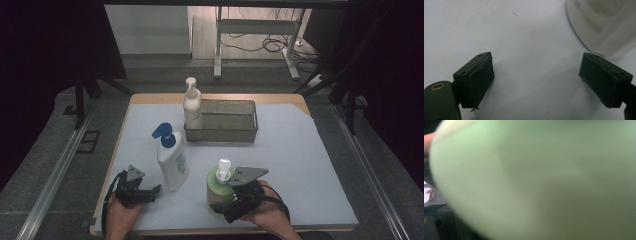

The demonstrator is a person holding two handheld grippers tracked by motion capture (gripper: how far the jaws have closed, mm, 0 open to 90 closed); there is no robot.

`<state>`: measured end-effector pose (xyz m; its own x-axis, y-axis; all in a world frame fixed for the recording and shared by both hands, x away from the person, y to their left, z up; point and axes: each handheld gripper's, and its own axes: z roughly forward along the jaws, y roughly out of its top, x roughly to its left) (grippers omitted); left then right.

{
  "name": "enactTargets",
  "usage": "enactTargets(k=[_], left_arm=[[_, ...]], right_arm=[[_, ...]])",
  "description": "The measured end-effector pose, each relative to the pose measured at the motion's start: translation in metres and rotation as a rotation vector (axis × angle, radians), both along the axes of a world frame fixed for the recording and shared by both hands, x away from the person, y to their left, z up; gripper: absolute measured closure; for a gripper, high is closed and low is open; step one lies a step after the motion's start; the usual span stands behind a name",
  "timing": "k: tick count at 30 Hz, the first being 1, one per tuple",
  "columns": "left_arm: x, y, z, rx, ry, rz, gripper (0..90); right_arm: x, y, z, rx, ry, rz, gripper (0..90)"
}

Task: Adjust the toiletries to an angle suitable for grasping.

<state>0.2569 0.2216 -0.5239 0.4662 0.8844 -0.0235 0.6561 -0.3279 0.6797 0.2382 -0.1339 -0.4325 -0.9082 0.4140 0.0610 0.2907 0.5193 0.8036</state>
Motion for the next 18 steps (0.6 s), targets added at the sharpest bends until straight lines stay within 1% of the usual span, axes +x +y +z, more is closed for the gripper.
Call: enactTargets(k=[2,5,7,10,13,18], left_arm=[[0.0000,0.0000,0.0000,0.000,0.000,0.000,12.3],[0.0000,0.0000,0.0000,0.000,0.000,0.000,12.3],[0.0000,0.0000,0.0000,0.000,0.000,0.000,12.3],[0.0000,0.0000,0.0000,0.001,-0.001,-0.001,12.3],[0.0000,0.0000,0.0000,-0.001,0.000,0.000,12.3],[0.0000,-0.0001,0.0000,0.000,-0.001,0.001,12.3]], right_arm=[[0.0004,0.0010,0.0002,0.002,-0.003,-0.010,3.5],[0.0010,-0.0010,0.0008,0.017,-0.006,-0.033,10.3],[0.0006,-0.0021,0.0008,0.017,-0.011,-0.033,10.8],[-0.0017,-0.0007,0.0024,-0.005,-0.026,-0.037,11.7],[-0.0012,0.0002,0.0048,-0.026,-0.023,-0.037,12.0],[-0.0030,0.0002,0.0066,-0.039,-0.030,-0.046,12.5]])
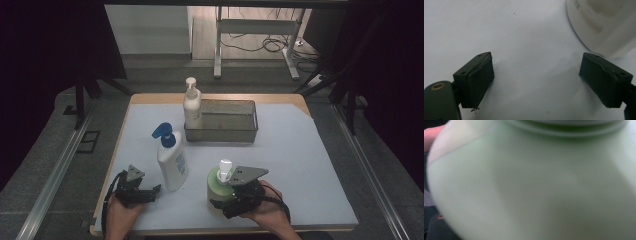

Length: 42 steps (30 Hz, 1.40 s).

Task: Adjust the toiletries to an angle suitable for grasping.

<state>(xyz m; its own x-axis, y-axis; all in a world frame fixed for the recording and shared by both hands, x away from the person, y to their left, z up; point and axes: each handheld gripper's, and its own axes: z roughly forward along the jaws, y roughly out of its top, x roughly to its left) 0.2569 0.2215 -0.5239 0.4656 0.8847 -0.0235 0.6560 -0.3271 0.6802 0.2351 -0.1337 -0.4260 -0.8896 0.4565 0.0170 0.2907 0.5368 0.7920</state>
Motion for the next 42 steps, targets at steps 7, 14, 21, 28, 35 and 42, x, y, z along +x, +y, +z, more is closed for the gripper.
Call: enactTargets(k=[7,14,21,28,35,42], left_arm=[[0.000,0.000,0.000,0.000,0.000,0.000,12.3],[0.000,0.000,0.000,-0.002,0.001,0.001,12.3],[0.000,0.000,0.000,-0.003,0.002,0.000,12.3],[0.000,0.000,0.000,-0.001,0.001,0.000,12.3],[0.000,0.000,0.000,-0.002,0.002,0.001,12.3],[0.000,0.000,0.000,-0.002,0.003,0.000,12.3]], right_arm=[[0.001,-0.003,0.004,-0.010,0.005,-0.010,12.6],[0.006,-0.010,0.014,0.002,-0.002,-0.034,12.6],[0.015,-0.014,0.019,0.000,0.009,-0.059,12.6],[0.026,-0.015,0.021,-0.007,0.008,-0.082,12.6],[0.037,-0.015,0.027,-0.011,-0.009,-0.113,12.6],[0.050,-0.016,0.032,-0.009,-0.017,-0.141,12.7]])
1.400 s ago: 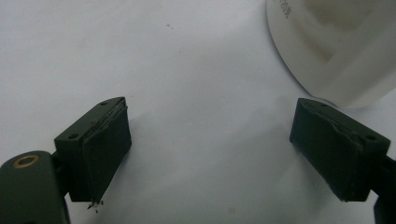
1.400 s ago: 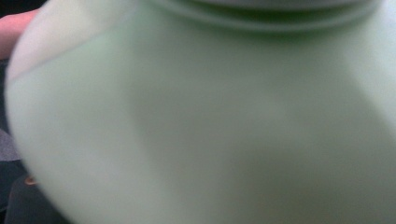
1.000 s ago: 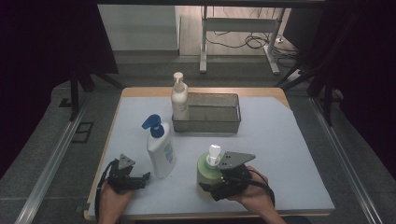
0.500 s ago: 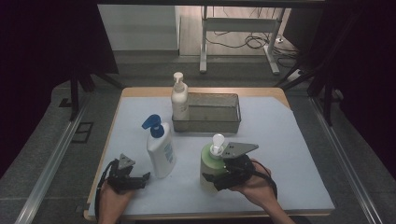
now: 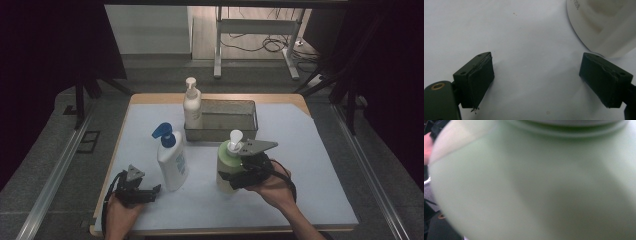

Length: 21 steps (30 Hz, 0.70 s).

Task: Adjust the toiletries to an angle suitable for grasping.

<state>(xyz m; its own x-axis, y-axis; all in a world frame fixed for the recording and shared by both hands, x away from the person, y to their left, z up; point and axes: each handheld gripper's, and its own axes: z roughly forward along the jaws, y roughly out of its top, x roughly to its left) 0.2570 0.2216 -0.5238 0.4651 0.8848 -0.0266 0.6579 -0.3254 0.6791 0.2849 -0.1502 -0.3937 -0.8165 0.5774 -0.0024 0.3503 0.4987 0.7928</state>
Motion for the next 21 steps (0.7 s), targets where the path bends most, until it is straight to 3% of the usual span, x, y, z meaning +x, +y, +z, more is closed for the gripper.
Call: enactTargets(k=[21], left_arm=[[0.000,0.000,0.000,0.000,0.000,0.000,12.3]], right_arm=[[0.030,0.004,0.007,0.000,-0.002,-0.036,12.7]])
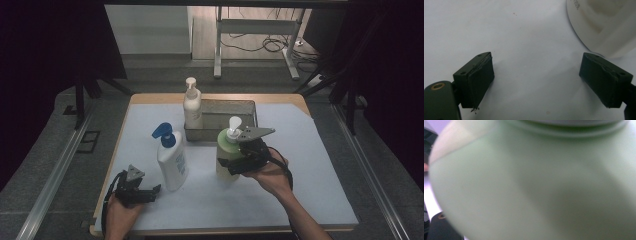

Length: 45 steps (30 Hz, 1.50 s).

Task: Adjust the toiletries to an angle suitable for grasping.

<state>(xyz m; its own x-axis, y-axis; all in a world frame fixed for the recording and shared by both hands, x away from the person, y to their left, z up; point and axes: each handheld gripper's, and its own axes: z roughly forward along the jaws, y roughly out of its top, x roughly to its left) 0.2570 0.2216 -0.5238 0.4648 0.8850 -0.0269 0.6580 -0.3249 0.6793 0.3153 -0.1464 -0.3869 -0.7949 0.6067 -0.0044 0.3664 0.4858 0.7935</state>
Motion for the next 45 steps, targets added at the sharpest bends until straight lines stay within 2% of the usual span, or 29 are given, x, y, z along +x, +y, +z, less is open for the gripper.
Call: enactTargets(k=[22,29,45], left_arm=[[0.000,0.000,0.000,0.000,-0.002,0.001,12.3],[0.000,0.000,0.000,-0.001,-0.002,0.001,12.3],[0.000,0.000,0.000,-0.001,-0.001,0.001,12.3]], right_arm=[[0.026,0.009,0.011,-0.004,-0.015,-0.022,12.6],[0.035,0.012,0.015,0.004,-0.007,-0.029,12.7],[0.058,0.021,0.033,0.014,-0.017,-0.058,12.7]])
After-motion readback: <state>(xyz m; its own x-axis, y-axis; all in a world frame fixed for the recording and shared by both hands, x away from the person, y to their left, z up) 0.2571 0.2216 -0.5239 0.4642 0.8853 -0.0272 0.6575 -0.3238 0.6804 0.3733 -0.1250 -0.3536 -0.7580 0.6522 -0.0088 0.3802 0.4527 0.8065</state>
